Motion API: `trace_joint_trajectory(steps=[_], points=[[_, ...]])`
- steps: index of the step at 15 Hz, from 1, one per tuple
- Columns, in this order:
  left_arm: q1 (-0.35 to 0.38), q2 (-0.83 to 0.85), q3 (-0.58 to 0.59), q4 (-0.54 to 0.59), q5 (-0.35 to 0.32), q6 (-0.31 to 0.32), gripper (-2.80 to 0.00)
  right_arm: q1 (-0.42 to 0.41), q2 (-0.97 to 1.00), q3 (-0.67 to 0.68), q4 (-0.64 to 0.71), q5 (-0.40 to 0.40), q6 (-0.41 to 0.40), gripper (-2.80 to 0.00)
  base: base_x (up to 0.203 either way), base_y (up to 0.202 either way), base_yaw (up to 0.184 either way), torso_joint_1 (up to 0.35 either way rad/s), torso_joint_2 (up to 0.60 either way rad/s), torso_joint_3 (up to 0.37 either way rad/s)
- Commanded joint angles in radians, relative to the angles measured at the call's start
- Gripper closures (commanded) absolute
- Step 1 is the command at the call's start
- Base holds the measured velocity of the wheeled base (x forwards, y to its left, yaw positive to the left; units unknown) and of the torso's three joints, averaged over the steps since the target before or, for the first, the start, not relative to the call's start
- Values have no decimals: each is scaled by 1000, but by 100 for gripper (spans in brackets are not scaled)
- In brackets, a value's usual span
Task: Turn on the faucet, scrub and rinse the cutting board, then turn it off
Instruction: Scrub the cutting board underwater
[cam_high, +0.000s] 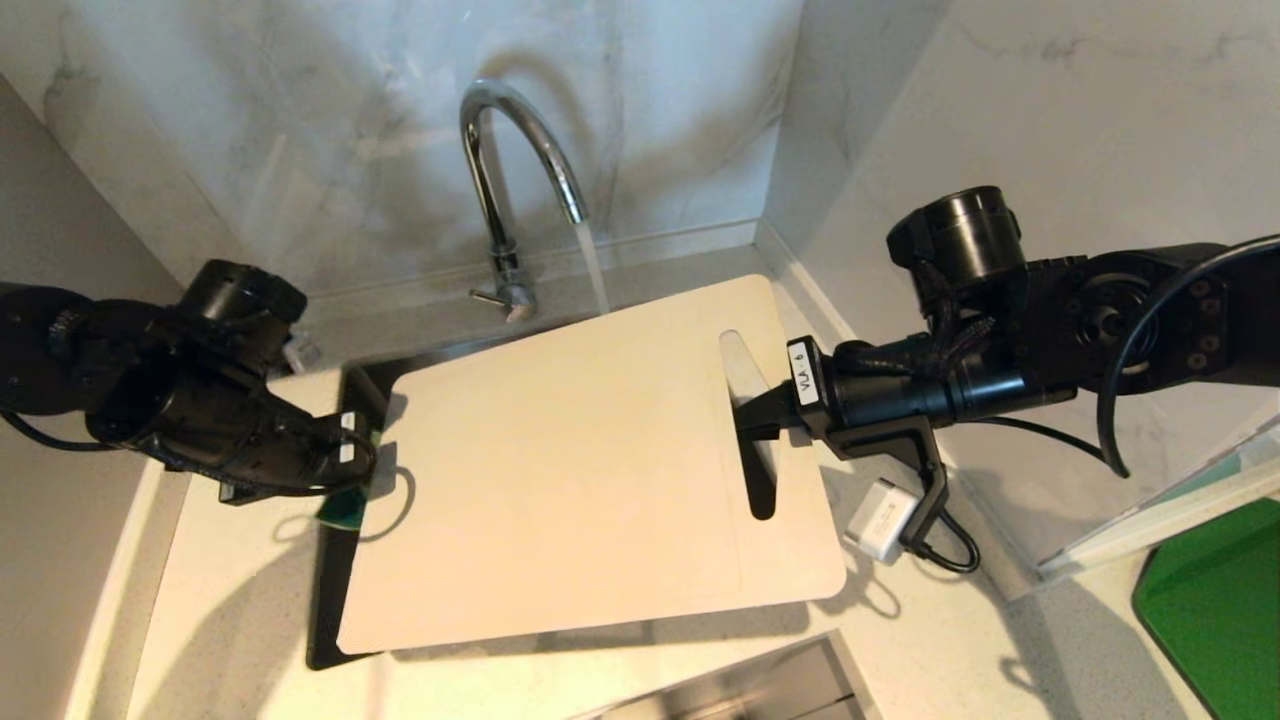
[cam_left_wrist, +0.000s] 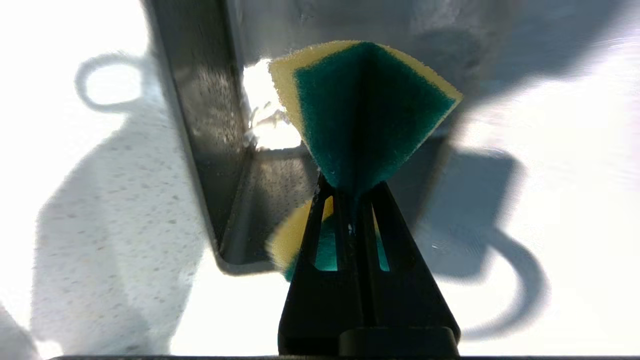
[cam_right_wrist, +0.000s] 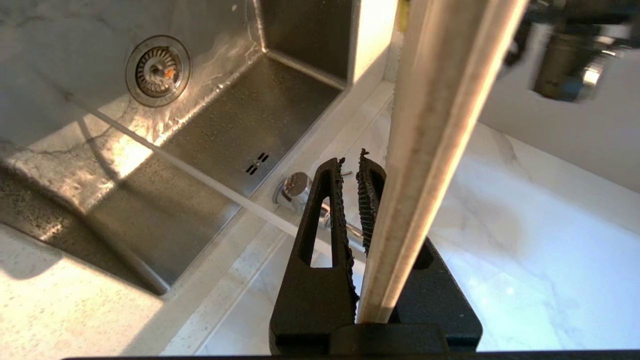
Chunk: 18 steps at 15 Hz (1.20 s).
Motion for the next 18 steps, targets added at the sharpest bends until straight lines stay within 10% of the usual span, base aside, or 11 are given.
trace_joint_trajectory(steps=[1,6,18], points=[[27,-55,-37,29,1,2,0,0,8,8,1,4,-18,0,0,0,0,0,0,0],[52,-116,-83,82,-21,27,0,-12,27,16,-32,4,-18,0,0,0,0,0,0,0],[-524,-64,-67,149,35,-236,0,-12,48,9,-37,2,-16,0,0,0,0,0,0,0]])
